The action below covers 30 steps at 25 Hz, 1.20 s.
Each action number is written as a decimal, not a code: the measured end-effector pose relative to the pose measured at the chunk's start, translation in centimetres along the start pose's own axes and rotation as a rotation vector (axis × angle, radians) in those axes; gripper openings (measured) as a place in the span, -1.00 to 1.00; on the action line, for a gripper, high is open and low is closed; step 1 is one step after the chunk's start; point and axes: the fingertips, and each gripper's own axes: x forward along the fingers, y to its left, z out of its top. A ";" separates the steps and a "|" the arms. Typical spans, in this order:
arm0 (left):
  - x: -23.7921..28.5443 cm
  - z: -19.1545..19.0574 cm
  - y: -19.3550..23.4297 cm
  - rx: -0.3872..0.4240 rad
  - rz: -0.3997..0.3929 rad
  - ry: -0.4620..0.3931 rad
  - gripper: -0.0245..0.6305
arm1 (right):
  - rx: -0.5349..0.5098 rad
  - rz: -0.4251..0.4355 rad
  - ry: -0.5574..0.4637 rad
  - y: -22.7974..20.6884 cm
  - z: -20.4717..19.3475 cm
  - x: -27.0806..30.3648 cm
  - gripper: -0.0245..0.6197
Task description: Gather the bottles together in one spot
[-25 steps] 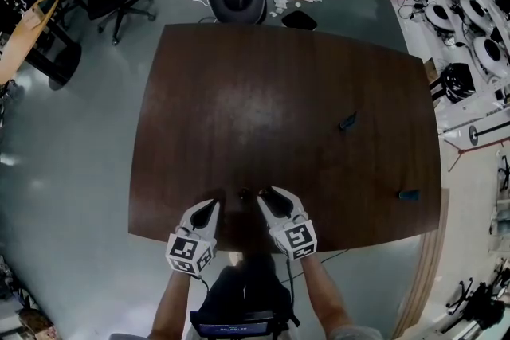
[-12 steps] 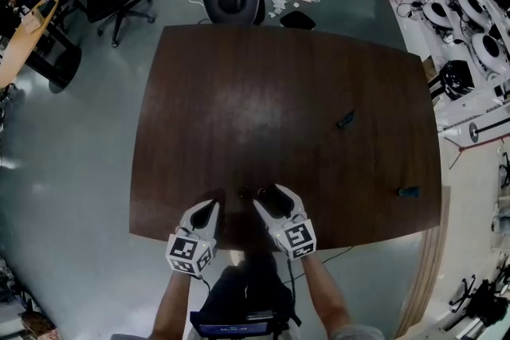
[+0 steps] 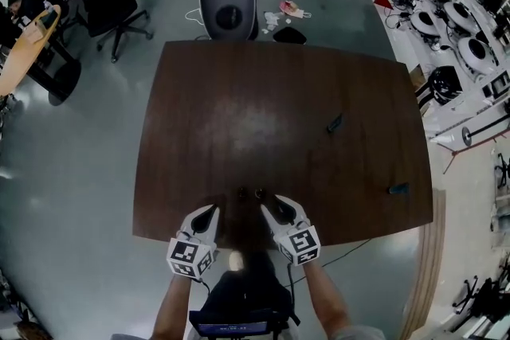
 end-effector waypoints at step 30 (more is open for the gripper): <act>-6.8 4.3 -16.1 0.126 -0.273 -0.116 -0.92 | 0.101 -0.419 -0.213 -0.6 5.3 -21.7 -0.92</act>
